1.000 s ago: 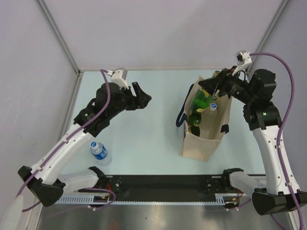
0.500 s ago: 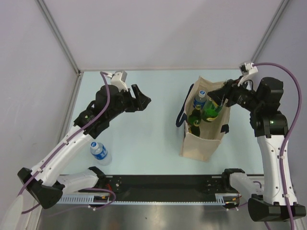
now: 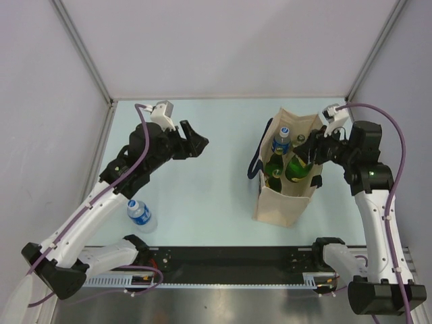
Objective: Place the beverage into the canvas bag
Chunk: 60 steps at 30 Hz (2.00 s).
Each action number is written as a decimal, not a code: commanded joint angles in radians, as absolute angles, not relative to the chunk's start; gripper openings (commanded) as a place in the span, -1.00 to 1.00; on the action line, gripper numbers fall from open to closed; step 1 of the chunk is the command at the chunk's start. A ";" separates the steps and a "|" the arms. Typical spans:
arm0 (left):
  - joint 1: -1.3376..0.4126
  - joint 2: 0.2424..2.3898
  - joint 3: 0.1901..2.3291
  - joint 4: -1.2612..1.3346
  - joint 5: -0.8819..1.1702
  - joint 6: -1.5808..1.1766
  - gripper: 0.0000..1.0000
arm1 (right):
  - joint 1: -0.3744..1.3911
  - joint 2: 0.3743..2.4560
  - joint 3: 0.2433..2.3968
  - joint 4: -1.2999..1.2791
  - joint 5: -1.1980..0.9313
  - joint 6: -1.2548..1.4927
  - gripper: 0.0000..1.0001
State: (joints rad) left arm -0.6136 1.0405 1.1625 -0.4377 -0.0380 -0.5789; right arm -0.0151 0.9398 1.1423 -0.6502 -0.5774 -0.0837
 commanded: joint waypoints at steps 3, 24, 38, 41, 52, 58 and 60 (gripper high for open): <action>-0.601 1.011 1.147 -0.408 -0.025 -0.591 0.51 | -0.012 0.885 1.092 -0.531 -0.581 -0.153 -1.00; -0.594 0.993 1.123 -0.407 -0.028 -0.592 0.52 | 0.156 0.853 0.864 -0.430 -0.430 -0.307 -1.00; -0.588 0.985 1.109 -0.408 -0.025 -0.594 0.51 | 0.235 0.865 0.729 -0.376 -0.360 -0.374 -1.00; -0.584 0.980 1.108 -0.407 -0.025 -0.592 0.52 | 0.247 0.873 0.710 -0.383 -0.365 -0.400 -1.00; -0.583 0.977 1.101 -0.411 -0.025 -0.595 0.52 | 0.262 0.876 0.654 -0.439 -0.387 -0.451 -0.50; -0.583 0.980 1.104 -0.410 -0.020 -0.594 0.52 | 0.264 0.865 0.652 -0.457 -0.385 -0.463 -0.06; -0.583 0.979 1.106 -0.410 -0.020 -0.594 0.52 | 0.261 0.864 0.661 -0.459 -0.382 -0.463 0.04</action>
State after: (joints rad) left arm -0.5922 0.9977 1.1069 -0.4351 -0.0376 -0.5797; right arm 0.2607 0.8860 0.6453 -0.4633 -0.4046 -0.4274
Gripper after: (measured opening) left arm 0.759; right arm 0.515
